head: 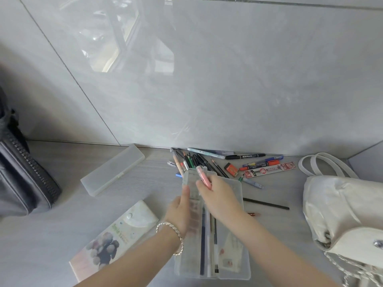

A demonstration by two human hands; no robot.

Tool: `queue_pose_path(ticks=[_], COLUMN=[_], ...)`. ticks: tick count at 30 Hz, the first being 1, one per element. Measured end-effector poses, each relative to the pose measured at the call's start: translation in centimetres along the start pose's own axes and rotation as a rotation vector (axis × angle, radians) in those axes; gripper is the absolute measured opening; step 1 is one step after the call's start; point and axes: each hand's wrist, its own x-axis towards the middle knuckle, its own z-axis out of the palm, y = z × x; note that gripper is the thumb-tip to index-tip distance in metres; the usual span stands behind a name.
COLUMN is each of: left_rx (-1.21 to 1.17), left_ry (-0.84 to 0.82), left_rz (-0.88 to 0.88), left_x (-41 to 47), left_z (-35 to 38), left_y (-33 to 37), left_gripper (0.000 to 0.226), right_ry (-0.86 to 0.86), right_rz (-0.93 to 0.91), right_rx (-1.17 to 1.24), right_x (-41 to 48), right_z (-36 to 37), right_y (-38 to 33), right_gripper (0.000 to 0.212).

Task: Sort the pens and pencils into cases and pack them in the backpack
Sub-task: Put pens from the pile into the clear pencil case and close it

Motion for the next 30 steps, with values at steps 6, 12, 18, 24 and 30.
queue_pose_path(ticks=[6,12,18,24,30], left_rx=[-0.074,-0.008,0.062,0.074,0.066], left_ry=[-0.042,-0.016,-0.015,-0.048,-0.047], left_rz=[-0.018,0.019,0.048,0.075,0.073], left_x=[-0.7,-0.6,-0.4,-1.1,-1.3], left_z=[0.5,0.2,0.1,0.5,0.1], left_y=[0.0,0.1,-0.2,-0.3,0.0], left_gripper=[0.052,0.062,0.069,0.058,0.055], right_ry=[0.068,0.178,0.139,0.038,0.073], right_rz=[0.013,0.013,0.002,0.016,-0.057], right_rx=[-0.036,0.143,0.04,0.01,-0.067], right_x=[-1.5,-2.8,-1.8,-1.3,-1.7], right_z=[-0.2,-2.3,-3.1,-1.6,-2.2], right_y=[0.7,0.1,0.7,0.1,-0.4], right_gripper=[0.019,0.028,0.048,0.026,0.015])
